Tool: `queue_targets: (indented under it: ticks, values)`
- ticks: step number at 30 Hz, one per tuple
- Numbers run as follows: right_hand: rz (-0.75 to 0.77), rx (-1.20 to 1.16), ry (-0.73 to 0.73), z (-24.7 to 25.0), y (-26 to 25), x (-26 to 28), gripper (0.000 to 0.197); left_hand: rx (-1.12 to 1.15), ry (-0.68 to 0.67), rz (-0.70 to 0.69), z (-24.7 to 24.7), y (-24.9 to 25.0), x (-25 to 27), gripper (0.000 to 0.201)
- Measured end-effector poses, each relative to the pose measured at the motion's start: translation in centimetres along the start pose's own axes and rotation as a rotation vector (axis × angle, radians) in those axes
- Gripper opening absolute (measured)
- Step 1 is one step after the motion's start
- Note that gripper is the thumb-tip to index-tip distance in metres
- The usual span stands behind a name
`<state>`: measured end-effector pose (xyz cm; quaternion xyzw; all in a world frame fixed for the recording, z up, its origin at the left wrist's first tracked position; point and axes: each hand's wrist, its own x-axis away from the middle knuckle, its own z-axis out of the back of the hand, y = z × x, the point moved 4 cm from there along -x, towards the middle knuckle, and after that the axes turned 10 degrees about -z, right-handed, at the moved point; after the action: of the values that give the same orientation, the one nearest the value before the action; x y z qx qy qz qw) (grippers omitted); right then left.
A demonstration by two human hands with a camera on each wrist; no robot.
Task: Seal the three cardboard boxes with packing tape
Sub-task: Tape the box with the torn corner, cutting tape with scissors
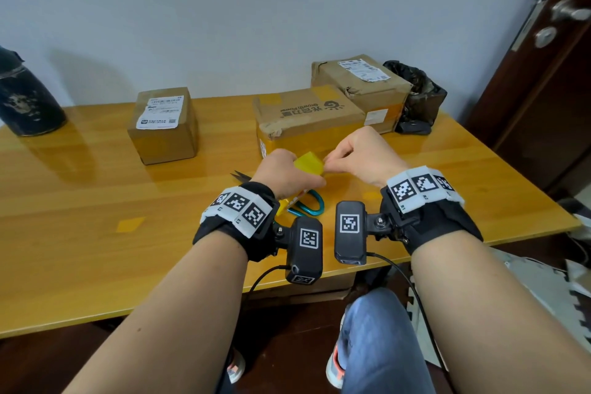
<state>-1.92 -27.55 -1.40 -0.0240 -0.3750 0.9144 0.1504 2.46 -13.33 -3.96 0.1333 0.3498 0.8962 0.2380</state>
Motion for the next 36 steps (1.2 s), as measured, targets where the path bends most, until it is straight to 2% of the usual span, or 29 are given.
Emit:
queue_targets:
  ticks: [10,16,19,22,25,29,30,33,34,36]
  values:
    - [0.060,0.151,-0.054,-0.7,-1.0,-0.3,0.012,0.016,-0.034,0.000,0.4,-0.8,-0.5,0.094]
    - [0.096,0.138,0.024,-1.1,-1.4,0.0,0.007,0.098,-0.051,0.014,0.6,-1.3,-0.6,0.090]
    - [0.113,0.138,0.046,-1.1,-1.5,-0.1,0.010,0.123,-0.058,0.003,0.7,-1.4,-0.6,0.103]
    - [0.089,0.075,0.008,-1.1,-1.0,-0.5,0.012,0.139,-0.059,0.011,0.9,-1.6,-0.7,0.113]
    - [0.021,-0.128,-0.055,-1.1,-0.3,-0.8,0.009,0.142,-0.055,0.023,1.1,-1.9,-0.8,0.114]
    - [0.023,-0.208,-0.018,-1.3,-0.1,-0.7,0.007,0.162,-0.078,0.020,1.1,-1.8,-0.8,0.093]
    - [0.028,-0.221,-0.008,-1.3,-0.2,-0.6,0.004,0.161,-0.080,0.023,1.1,-1.8,-0.9,0.093]
    - [0.039,-0.207,0.000,-1.3,-0.4,-0.8,0.010,0.152,-0.083,0.028,1.0,-1.8,-0.8,0.109]
    - [0.044,-0.187,0.002,-1.3,-0.4,-0.8,0.010,0.158,-0.084,0.028,0.9,-1.9,-0.8,0.105]
    - [0.069,-0.121,0.018,-1.6,-0.8,-0.7,0.009,0.182,-0.095,0.023,0.9,-1.7,-0.8,0.073]
